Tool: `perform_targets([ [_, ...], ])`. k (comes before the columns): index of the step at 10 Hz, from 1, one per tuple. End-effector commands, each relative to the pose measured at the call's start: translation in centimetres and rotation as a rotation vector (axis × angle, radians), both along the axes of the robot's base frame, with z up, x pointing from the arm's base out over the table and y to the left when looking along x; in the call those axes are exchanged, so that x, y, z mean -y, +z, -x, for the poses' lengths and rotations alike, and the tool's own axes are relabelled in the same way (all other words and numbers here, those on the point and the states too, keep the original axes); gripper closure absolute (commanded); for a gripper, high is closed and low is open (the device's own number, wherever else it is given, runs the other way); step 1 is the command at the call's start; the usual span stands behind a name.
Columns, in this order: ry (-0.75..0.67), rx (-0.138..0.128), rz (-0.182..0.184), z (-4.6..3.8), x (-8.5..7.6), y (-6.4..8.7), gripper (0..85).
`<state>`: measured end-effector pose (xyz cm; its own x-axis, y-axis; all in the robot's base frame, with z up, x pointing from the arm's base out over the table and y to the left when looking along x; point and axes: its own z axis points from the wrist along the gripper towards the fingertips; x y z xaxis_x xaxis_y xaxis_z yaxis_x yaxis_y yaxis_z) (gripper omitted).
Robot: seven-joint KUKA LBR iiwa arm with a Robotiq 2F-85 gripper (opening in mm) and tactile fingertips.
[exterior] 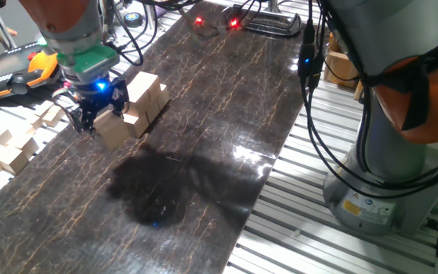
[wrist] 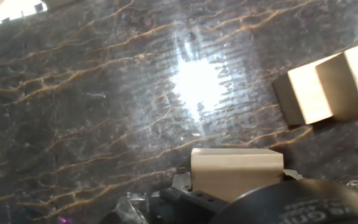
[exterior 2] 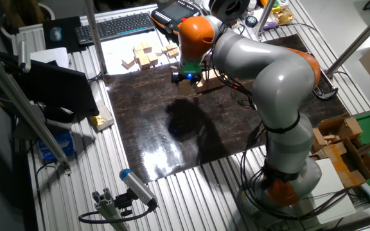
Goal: Stack the blocks into a pyramid shape
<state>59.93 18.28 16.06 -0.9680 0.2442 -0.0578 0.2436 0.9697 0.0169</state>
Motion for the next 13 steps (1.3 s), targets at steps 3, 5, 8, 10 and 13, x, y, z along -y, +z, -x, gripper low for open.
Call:
perform_targets([
  [3, 0.018, 0.011, -0.02, -0.02, 0.0, -0.01, 84.3],
  [5, 0.049, 0.012, 0.018, -0.02, 0.0, -0.01, 84.3],
  [8, 0.122, -0.013, 0.047, -0.02, 0.0, -0.01, 84.3],
  [10, 0.203, -0.021, 0.06, -0.02, 0.0, -0.01, 84.3],
  [13, 0.25, -0.017, 0.046, -0.32, 0.81, 0.06, 84.3],
])
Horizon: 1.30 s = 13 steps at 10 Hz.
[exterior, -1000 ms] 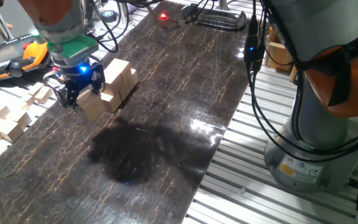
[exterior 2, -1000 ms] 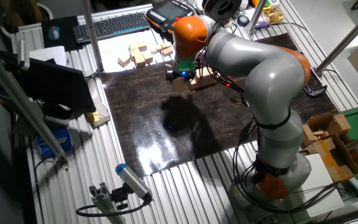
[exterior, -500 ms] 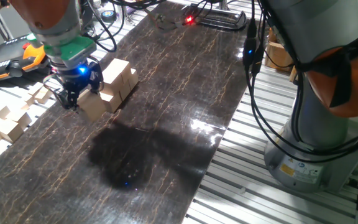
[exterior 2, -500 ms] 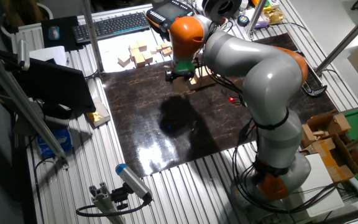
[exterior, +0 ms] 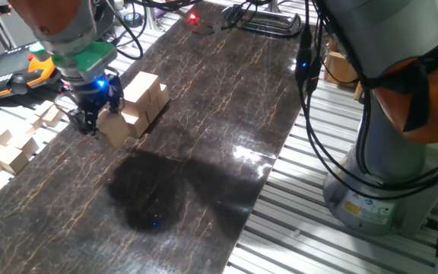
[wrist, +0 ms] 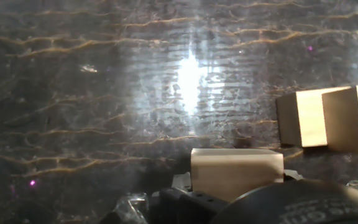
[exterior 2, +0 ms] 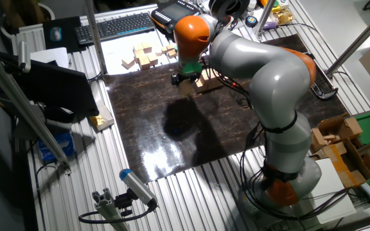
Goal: Stack the blocks into a pyramid shape
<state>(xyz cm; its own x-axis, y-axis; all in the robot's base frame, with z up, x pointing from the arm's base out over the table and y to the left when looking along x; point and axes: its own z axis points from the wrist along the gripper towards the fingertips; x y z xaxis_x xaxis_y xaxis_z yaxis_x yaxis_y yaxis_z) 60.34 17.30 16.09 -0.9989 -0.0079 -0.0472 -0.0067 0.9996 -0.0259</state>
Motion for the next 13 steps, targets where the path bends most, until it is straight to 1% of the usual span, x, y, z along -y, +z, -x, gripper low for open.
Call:
perform_targets([
  [1, 0.008, 0.002, -0.004, -0.23, 0.5, 0.0, 84.3],
  [2, 0.014, 0.008, 0.001, -0.65, 1.1, 0.2, 84.3],
  [3, 0.018, 0.005, 0.001, -1.2, 1.8, 0.8, 84.3],
  [4, 0.015, -0.003, -0.016, -1.66, 2.9, 1.6, 84.3],
  [5, 0.012, -0.004, -0.031, -2.01, 3.8, 2.1, 84.3],
  [6, 0.017, -0.006, -0.036, -2.22, 4.6, 2.3, 84.3],
  [9, 0.023, 0.012, -0.026, -2.66, 7.0, 2.3, 84.3],
  [10, 0.025, 0.014, -0.021, -2.8, 8.1, 2.4, 84.3],
  [12, 0.028, 0.015, -0.024, -3.01, 10.3, 2.5, 84.3],
  [13, 0.031, 0.016, -0.032, -3.02, 11.2, 2.4, 84.3],
])
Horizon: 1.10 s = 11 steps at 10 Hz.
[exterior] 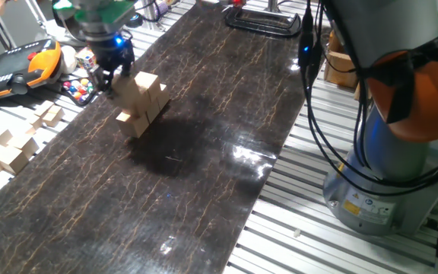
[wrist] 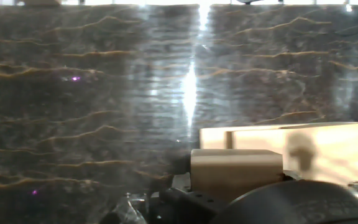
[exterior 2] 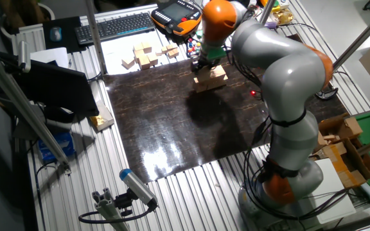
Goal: Stack the blocks into a pyramid shape
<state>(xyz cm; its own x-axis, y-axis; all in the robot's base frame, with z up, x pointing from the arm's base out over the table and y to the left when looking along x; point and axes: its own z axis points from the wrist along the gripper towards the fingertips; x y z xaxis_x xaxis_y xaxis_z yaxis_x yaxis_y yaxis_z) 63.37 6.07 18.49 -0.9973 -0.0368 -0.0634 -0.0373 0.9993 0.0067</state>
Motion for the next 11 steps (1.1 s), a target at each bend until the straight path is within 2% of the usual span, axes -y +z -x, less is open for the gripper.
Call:
perform_targets([
  [1, 0.003, 0.0, -0.003, -0.11, 0.6, 0.0, 84.3],
  [4, 0.017, 0.005, -0.007, -0.39, 2.6, -0.3, 84.3],
  [6, 0.017, 0.006, -0.007, -0.46, 3.3, -0.2, 84.3],
  [11, 0.02, 0.003, -0.005, -0.43, 3.7, -0.4, 84.3],
])
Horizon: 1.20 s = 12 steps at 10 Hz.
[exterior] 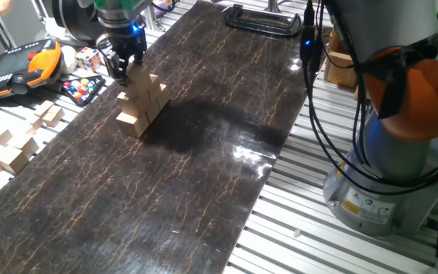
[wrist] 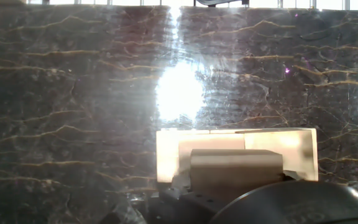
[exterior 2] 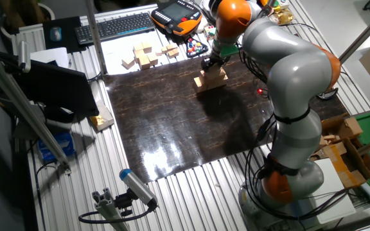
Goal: Stack the blocks into a pyramid shape
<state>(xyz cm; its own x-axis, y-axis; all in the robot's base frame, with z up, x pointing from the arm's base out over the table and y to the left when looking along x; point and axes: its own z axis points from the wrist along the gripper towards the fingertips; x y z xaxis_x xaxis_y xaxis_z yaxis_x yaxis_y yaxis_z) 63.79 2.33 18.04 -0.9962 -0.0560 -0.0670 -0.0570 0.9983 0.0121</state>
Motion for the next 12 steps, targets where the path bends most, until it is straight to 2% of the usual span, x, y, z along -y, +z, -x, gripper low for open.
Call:
perform_targets([
  [1, -0.003, 0.002, -0.003, 0.0, 0.0, 0.0, 84.3],
  [4, -0.02, 0.003, -0.002, 0.0, 0.0, 0.0, 84.3],
  [7, 0.006, 0.009, 0.019, 0.0, 0.0, 0.0, 84.3],
  [8, 0.006, 0.006, 0.008, -0.11, -0.2, 0.0, 84.3],
  [10, 0.02, 0.005, 0.019, -0.64, 0.5, 0.3, 84.3],
  [12, 0.028, 0.005, 0.013, -0.94, 1.2, 0.1, 84.3],
])
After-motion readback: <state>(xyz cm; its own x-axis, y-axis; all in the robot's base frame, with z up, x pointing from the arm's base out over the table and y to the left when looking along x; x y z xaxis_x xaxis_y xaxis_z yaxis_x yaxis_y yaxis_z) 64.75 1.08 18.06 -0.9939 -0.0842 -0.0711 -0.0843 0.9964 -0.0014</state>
